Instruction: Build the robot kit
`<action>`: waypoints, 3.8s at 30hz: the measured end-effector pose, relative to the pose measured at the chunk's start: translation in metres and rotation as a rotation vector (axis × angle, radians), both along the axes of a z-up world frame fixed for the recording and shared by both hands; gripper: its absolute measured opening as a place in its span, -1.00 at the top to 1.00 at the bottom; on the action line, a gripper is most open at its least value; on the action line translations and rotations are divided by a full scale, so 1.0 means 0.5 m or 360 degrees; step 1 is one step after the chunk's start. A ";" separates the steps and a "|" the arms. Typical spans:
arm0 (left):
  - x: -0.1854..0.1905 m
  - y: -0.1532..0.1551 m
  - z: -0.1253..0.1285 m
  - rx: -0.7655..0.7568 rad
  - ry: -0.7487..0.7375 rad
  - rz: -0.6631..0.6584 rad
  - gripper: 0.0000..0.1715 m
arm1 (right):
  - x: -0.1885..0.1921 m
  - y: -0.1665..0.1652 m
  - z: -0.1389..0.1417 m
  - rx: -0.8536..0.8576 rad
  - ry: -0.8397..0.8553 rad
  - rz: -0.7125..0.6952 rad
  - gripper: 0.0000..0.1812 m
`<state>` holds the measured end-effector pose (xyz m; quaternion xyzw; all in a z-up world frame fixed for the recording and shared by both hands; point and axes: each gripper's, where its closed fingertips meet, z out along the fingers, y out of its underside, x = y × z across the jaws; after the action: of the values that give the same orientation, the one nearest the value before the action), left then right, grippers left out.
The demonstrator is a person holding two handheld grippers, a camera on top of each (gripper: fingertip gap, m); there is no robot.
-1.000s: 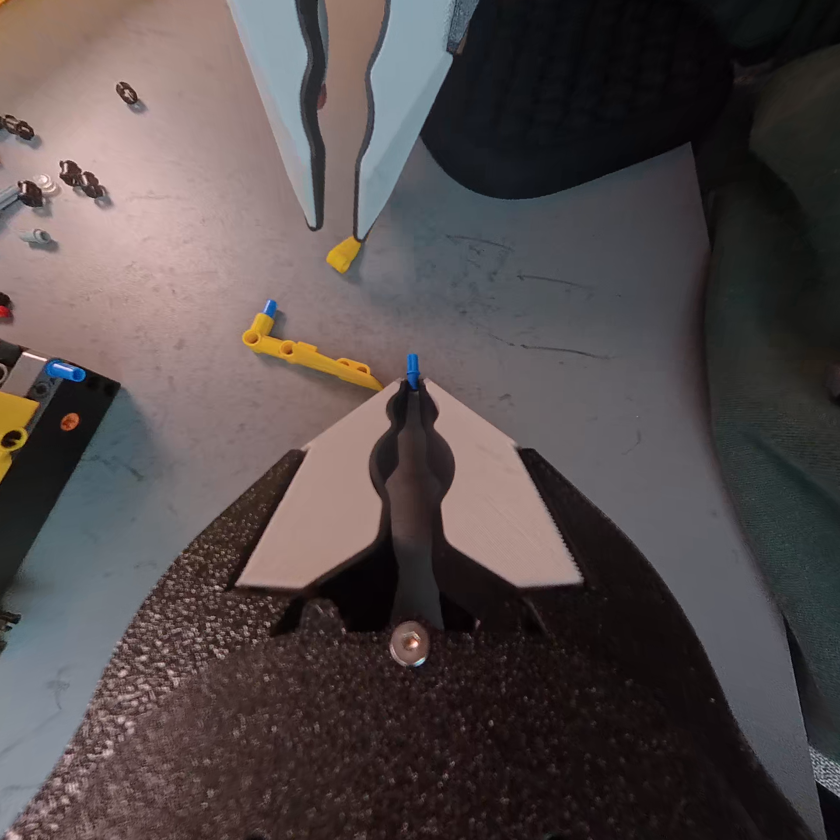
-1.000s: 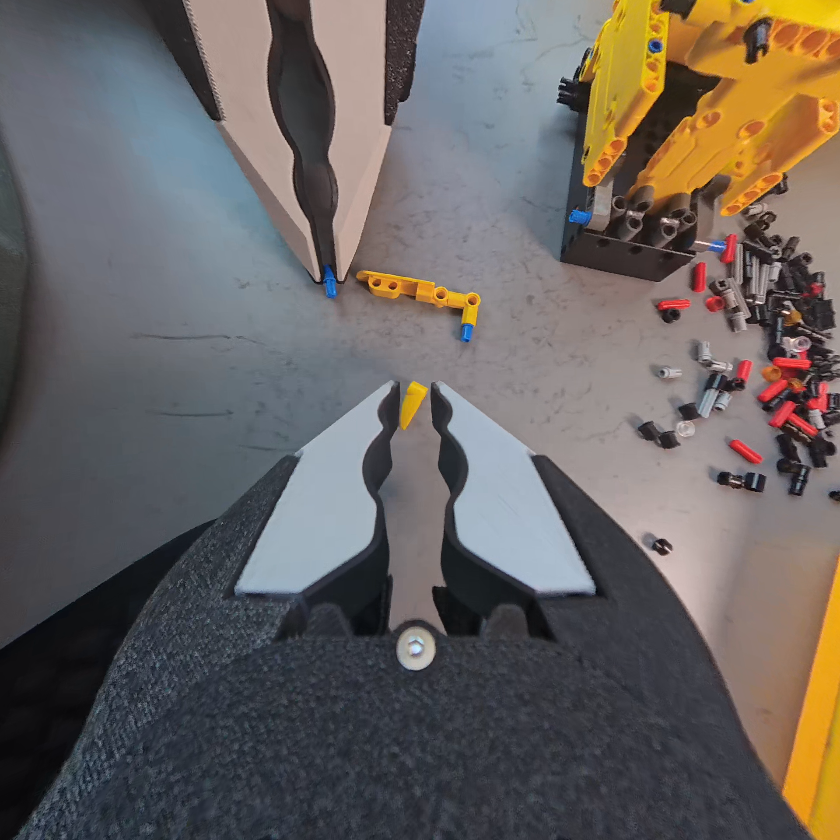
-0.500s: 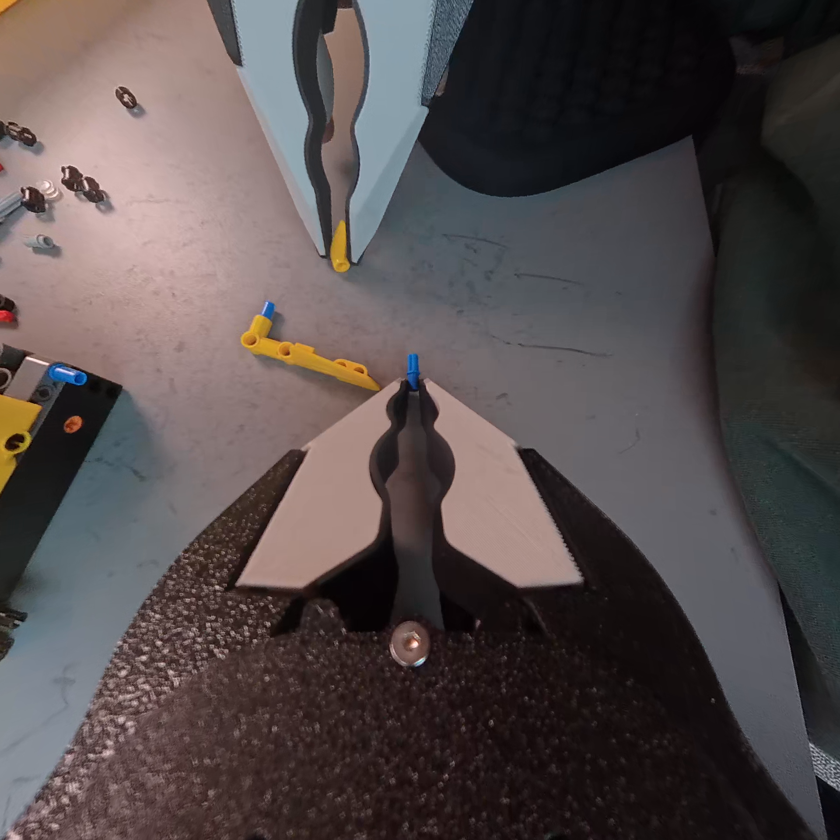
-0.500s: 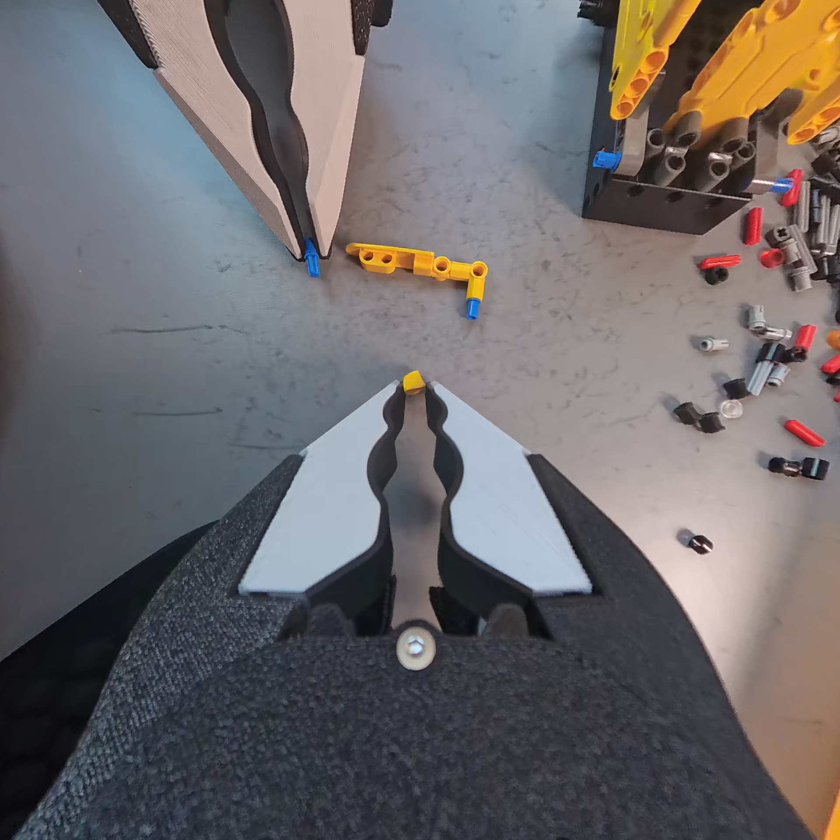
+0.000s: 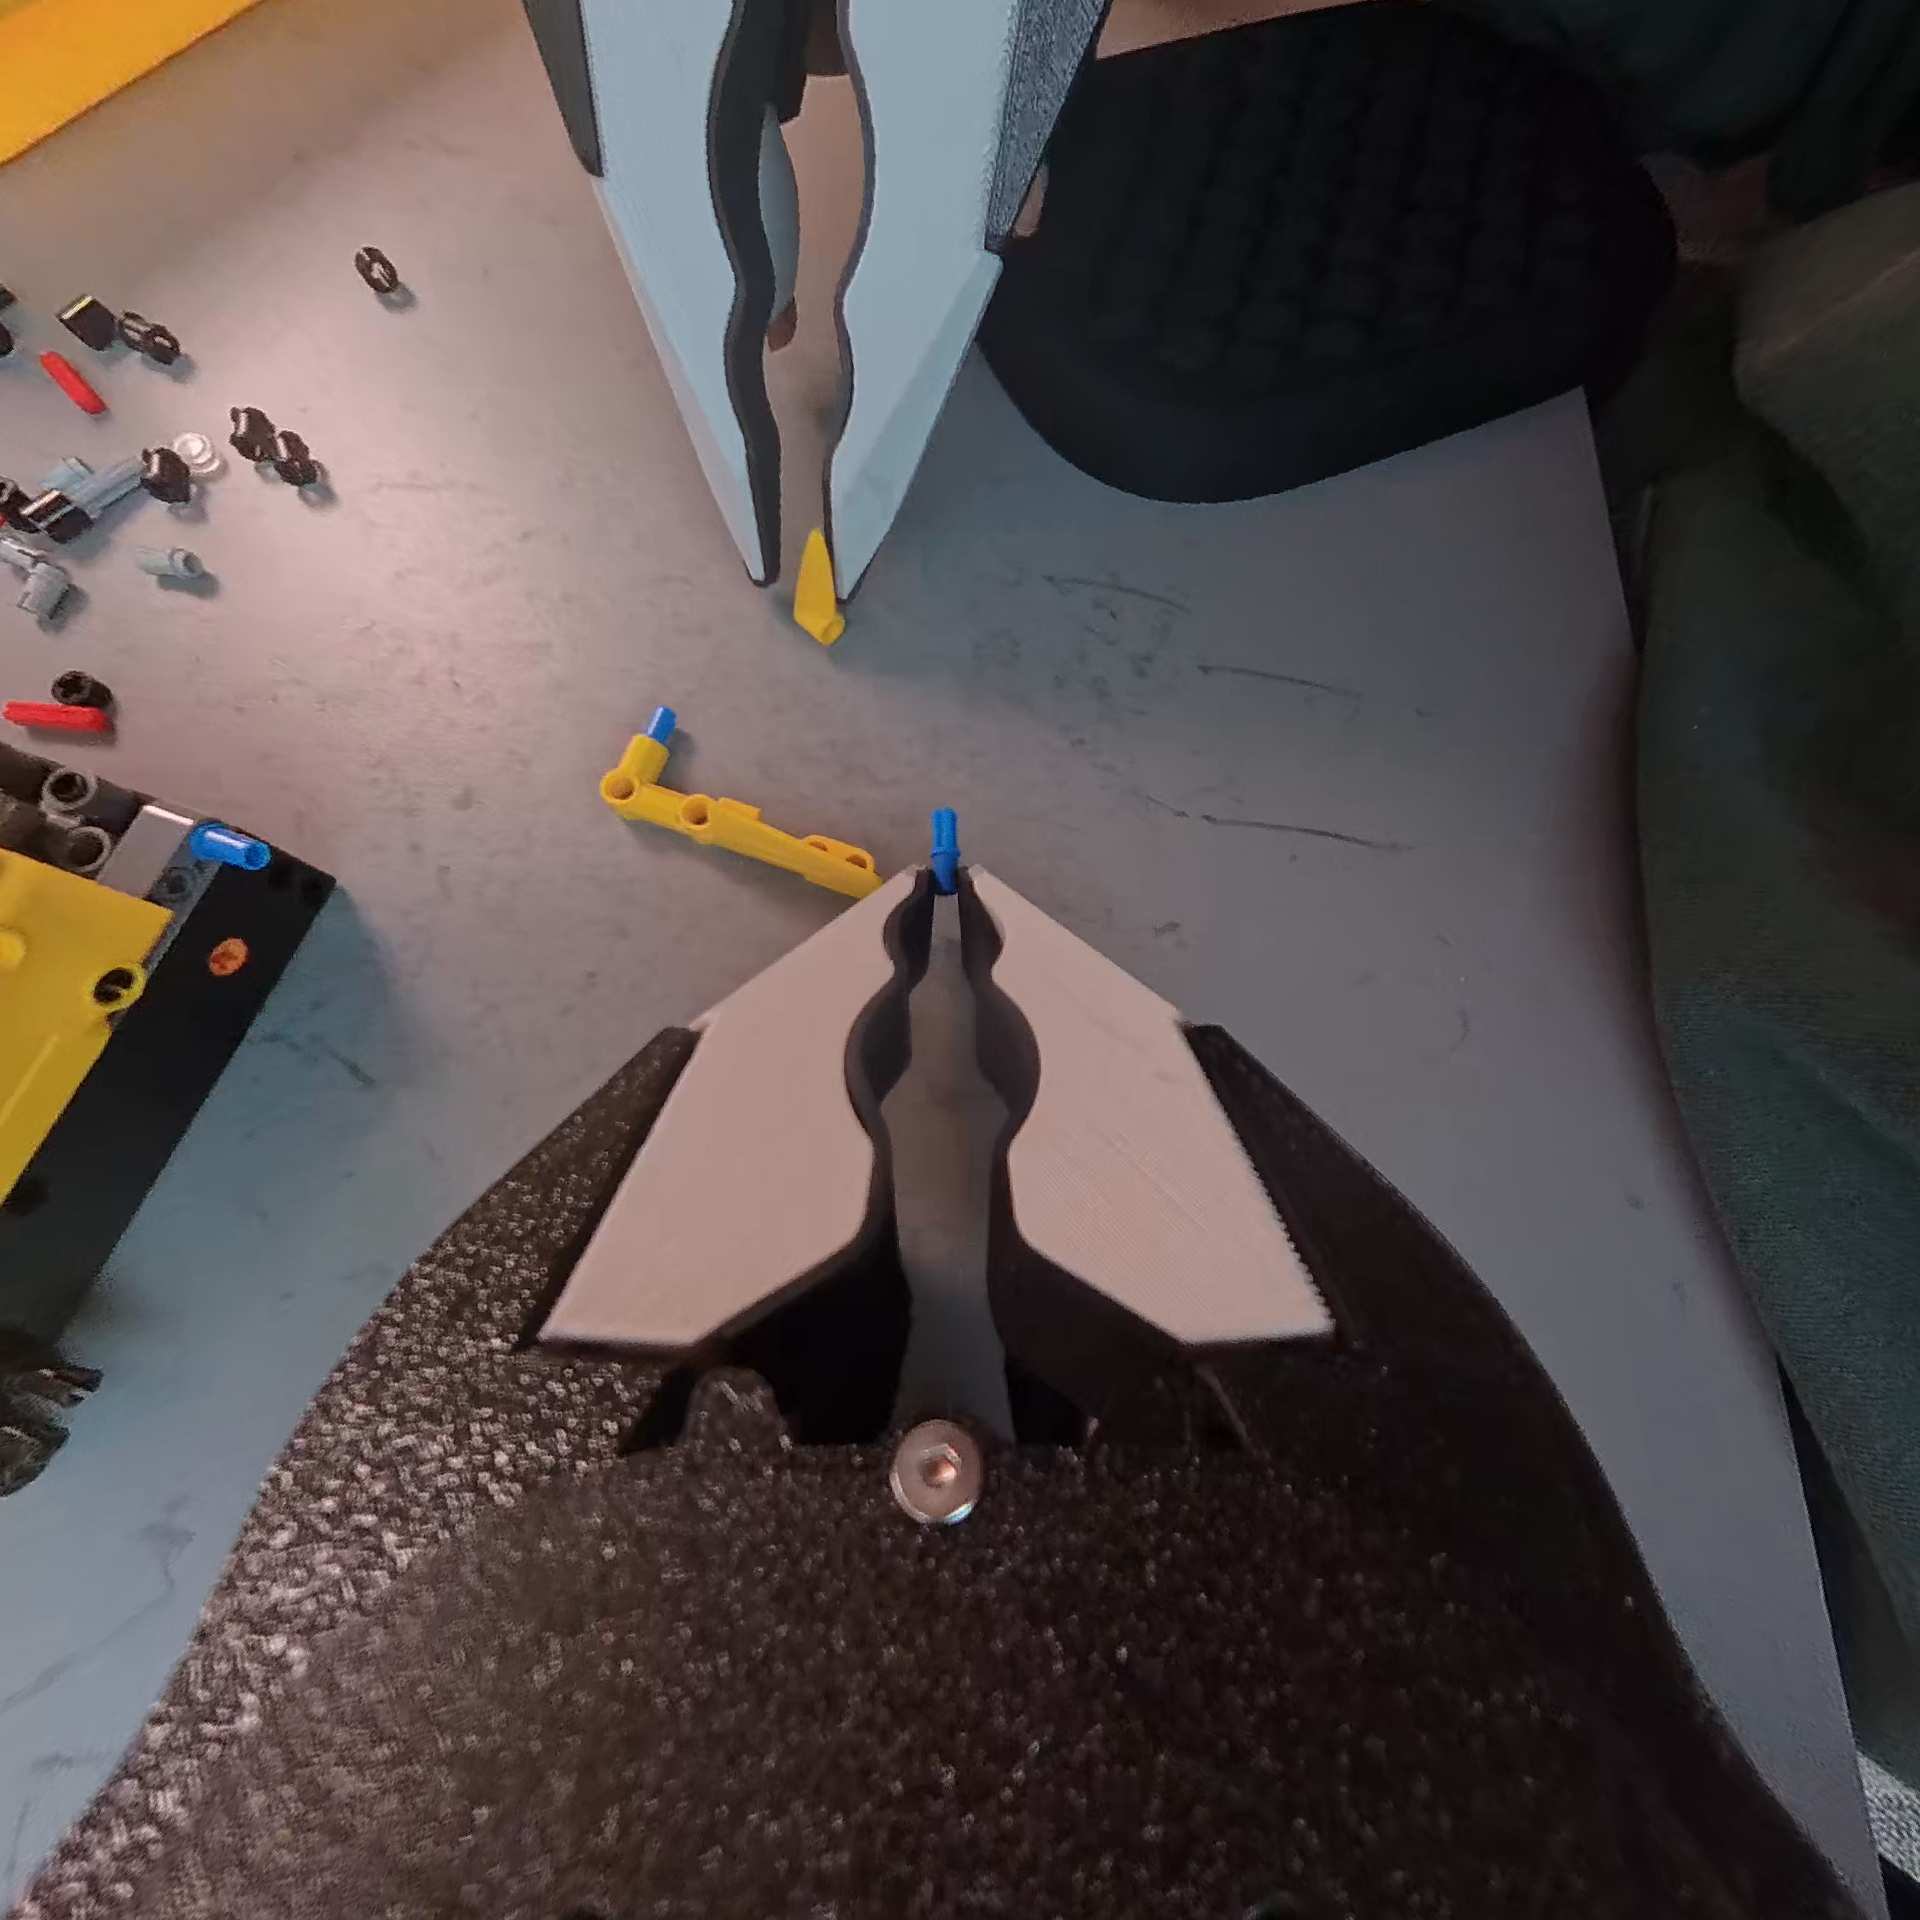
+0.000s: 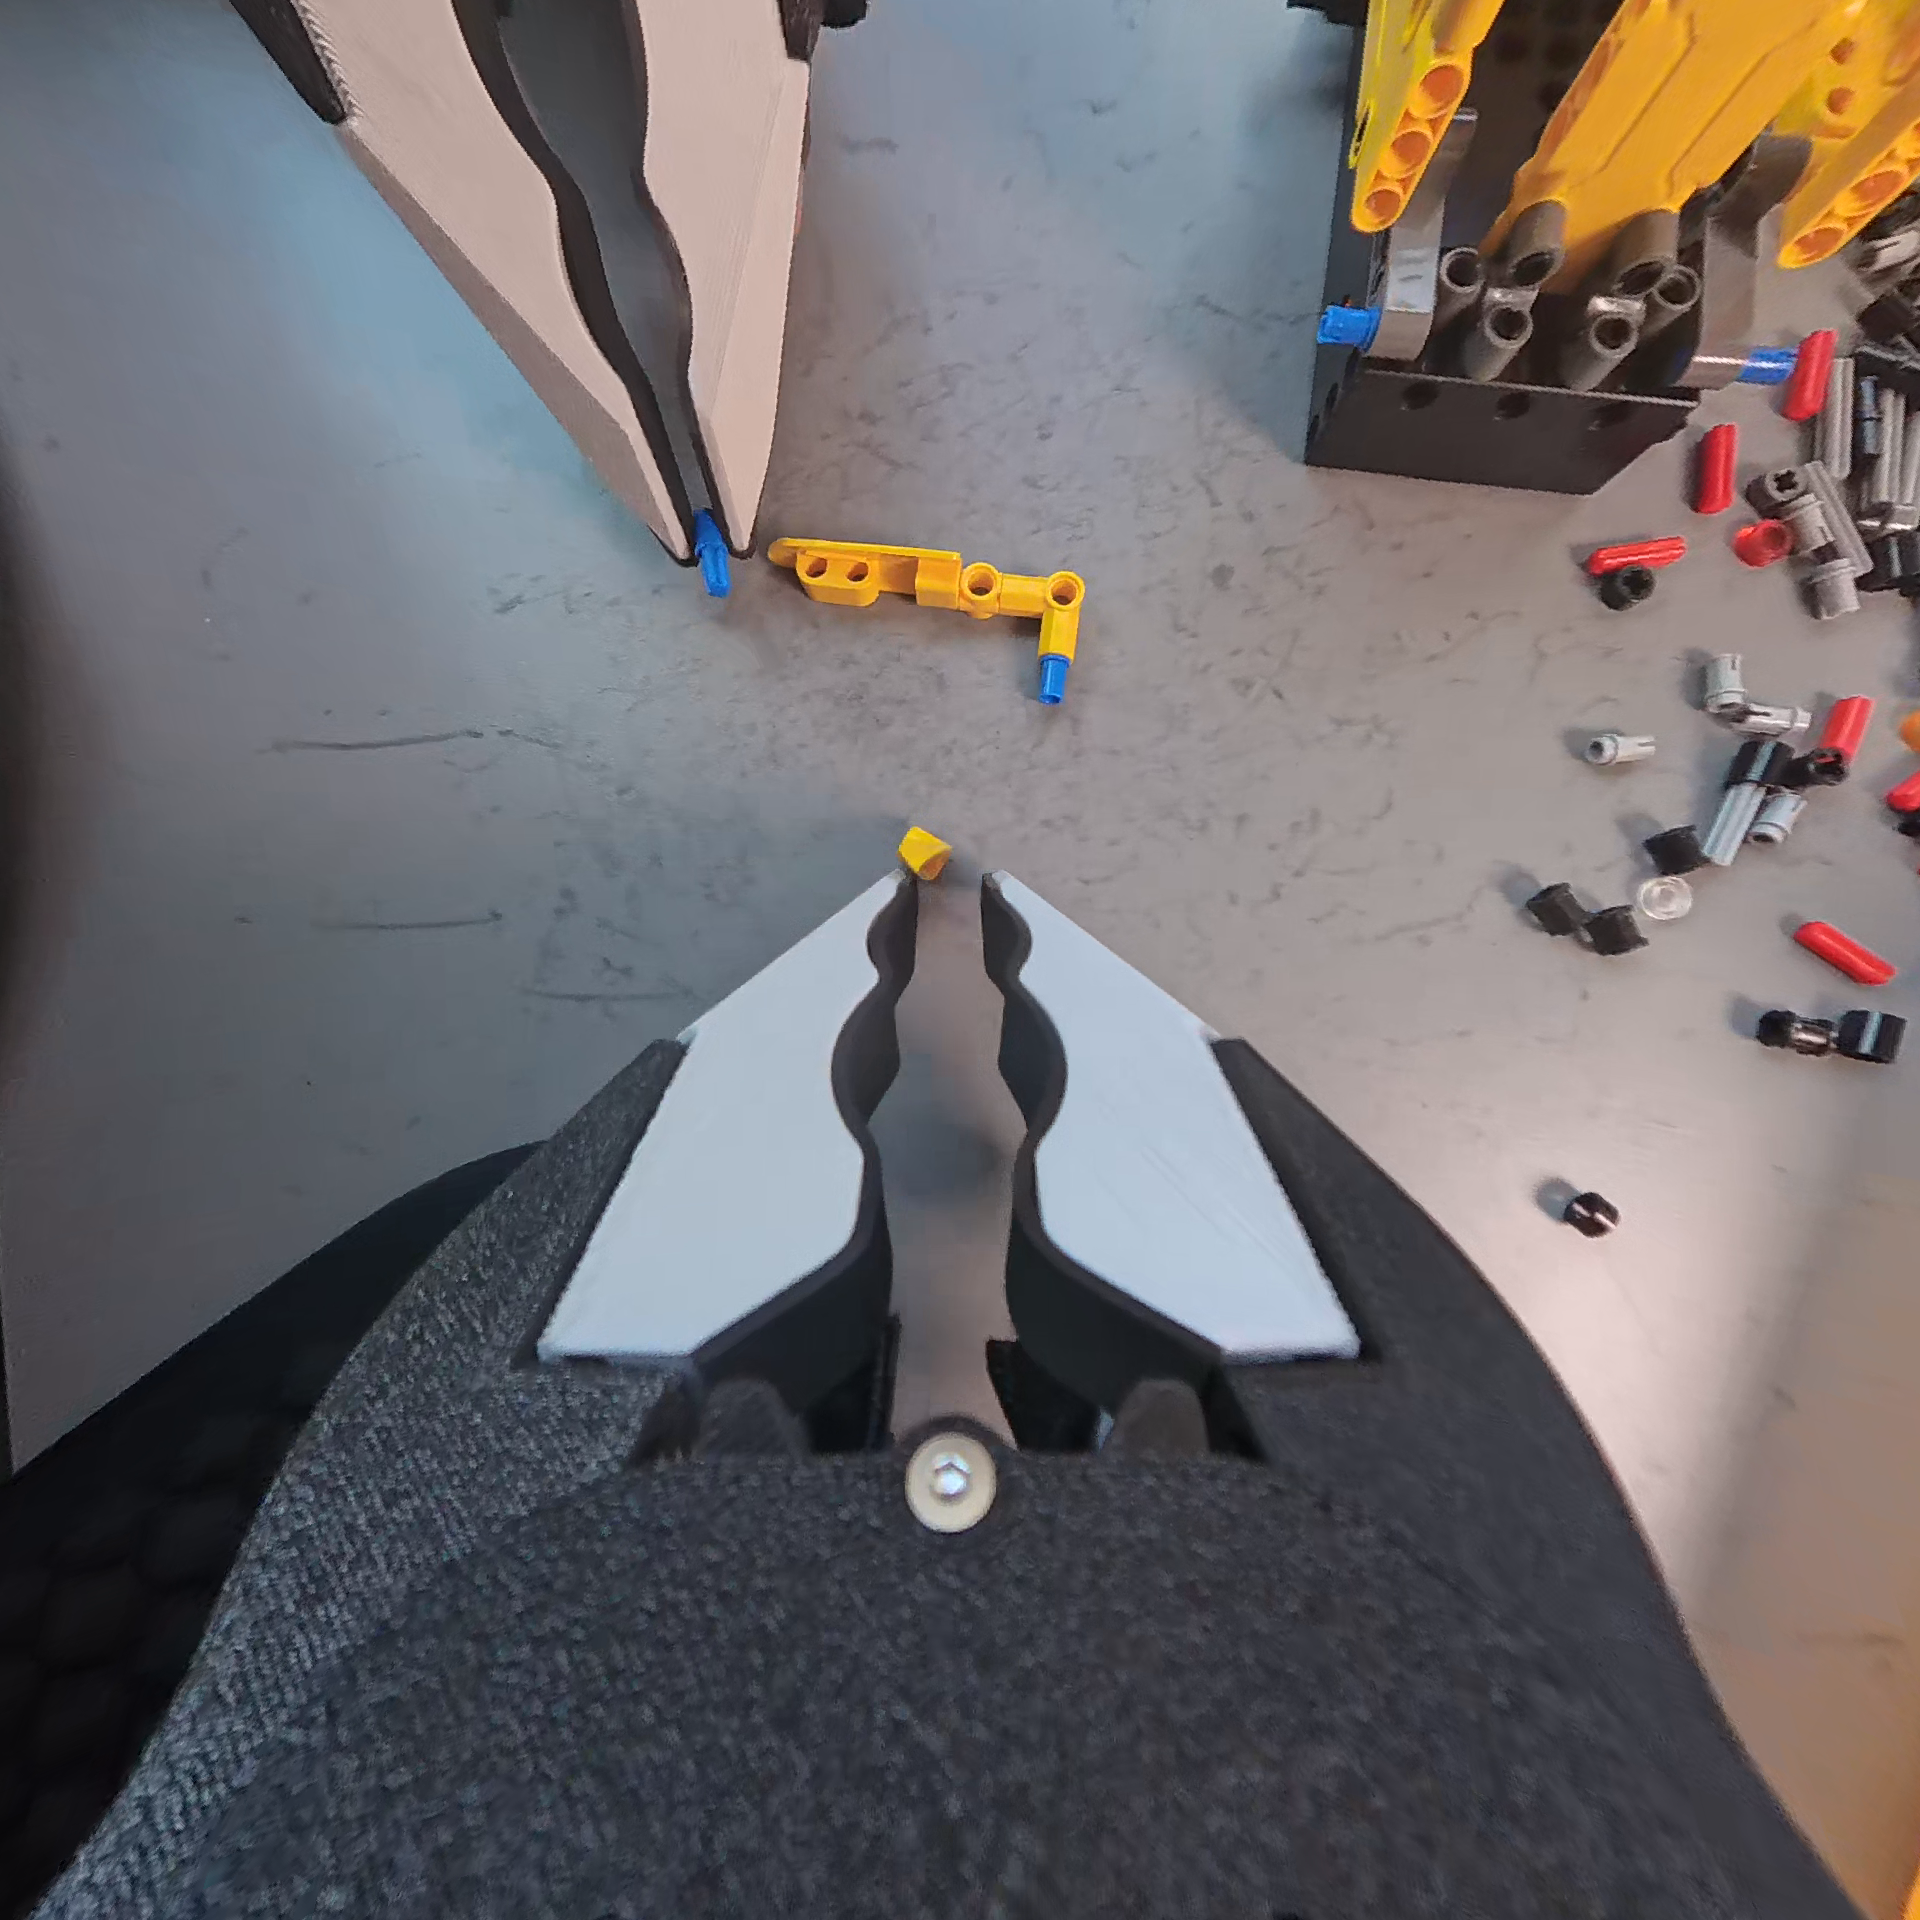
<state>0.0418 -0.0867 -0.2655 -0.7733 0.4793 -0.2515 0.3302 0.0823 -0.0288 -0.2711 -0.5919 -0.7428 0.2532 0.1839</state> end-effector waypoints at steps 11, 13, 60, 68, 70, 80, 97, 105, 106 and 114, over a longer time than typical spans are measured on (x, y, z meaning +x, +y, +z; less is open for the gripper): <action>-0.003 0.006 0.005 0.0013 -0.0012 0.0028 0.96 | 0.034 -0.010 0.007 0.0042 -0.0110 -0.0024 0.89; -0.003 0.006 0.004 0.0012 -0.0010 0.0029 0.96 | 0.037 -0.011 0.004 0.0043 -0.0137 -0.0029 0.89; 0.000 0.000 -0.001 -0.0024 -0.0026 0.0010 0.96 | -0.013 -0.058 0.016 0.0063 -0.0153 0.0260 0.83; 0.004 -0.004 -0.001 -0.0037 -0.0029 -0.0009 0.96 | 0.053 -0.043 0.012 0.0027 -0.0125 0.0234 0.83; 0.004 -0.004 -0.004 -0.0045 -0.0019 -0.0009 0.96 | 0.046 -0.041 0.010 0.0051 -0.0099 0.0239 0.84; 0.005 -0.019 -0.016 -0.0080 0.0034 -0.0070 0.89 | 0.014 -0.048 -0.001 0.0036 -0.0099 0.0309 0.90; 0.012 0.023 0.166 0.0310 -0.0640 0.0113 0.74 | -0.115 -0.087 0.256 -0.1221 0.0980 -0.0144 0.92; -0.022 0.038 0.235 0.0245 -0.0986 0.0249 0.91 | -0.143 -0.082 0.275 -0.1335 0.1243 -0.0328 0.92; -0.021 0.035 0.236 0.0246 -0.0975 0.0226 0.91 | -0.142 -0.084 0.277 -0.1325 0.1254 -0.0314 0.92; 0.014 -0.078 0.263 -0.0279 -0.1252 -0.0389 0.93 | -0.094 -0.168 0.276 -0.0851 0.1115 0.0277 0.84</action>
<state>0.0488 -0.1259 -0.1341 -0.5811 0.3817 -0.6046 0.3887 0.0352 -0.1127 -0.1330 -0.4324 -0.5911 0.6361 0.2430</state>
